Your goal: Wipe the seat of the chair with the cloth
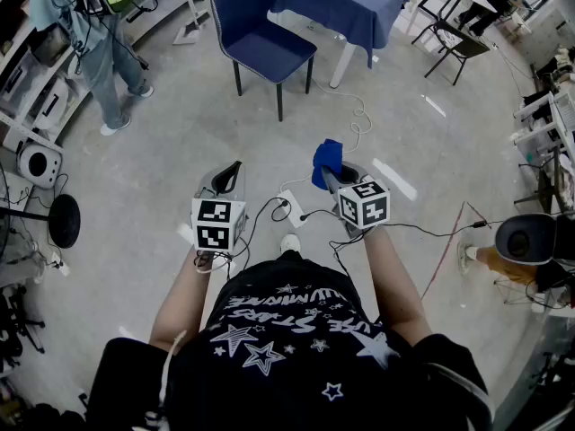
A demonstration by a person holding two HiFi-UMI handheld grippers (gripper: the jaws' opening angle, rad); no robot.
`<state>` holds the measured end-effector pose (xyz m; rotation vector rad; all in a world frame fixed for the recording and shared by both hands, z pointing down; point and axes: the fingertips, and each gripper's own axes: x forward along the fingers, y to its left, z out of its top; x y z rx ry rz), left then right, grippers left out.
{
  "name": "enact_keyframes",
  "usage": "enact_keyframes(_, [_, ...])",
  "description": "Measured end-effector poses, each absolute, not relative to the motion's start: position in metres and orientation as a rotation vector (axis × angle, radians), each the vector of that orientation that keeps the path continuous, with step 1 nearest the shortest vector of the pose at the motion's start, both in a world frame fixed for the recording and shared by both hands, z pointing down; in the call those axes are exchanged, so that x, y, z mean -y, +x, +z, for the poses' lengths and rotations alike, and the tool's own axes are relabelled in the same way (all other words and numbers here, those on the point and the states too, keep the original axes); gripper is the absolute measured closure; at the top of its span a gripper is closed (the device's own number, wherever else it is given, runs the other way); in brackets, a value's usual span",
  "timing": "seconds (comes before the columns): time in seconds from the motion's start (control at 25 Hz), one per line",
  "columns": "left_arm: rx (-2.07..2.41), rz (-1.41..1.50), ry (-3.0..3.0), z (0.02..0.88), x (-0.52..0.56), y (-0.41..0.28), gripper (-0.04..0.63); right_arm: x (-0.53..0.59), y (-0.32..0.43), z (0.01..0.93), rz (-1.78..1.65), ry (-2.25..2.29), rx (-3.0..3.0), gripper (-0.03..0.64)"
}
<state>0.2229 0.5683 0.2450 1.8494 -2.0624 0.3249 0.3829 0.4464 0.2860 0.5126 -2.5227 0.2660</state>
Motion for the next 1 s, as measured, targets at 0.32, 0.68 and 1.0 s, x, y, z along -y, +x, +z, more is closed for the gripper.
enact_keyframes(0.32, [2.071,0.298,1.827,0.241,-0.54,0.233,0.575,-0.418,0.39,0.289,0.288,0.485,2.53,0.551])
enact_keyframes(0.68, [2.075,0.336,1.751,0.26,-0.515,0.249,0.575,-0.386,0.395,0.308,0.344,0.413,2.542,0.551])
enact_keyframes(1.0, [2.119,0.345,1.65,0.265,-0.51,0.237,0.575,-0.362,0.397,0.324,0.422,0.353,2.532,0.549])
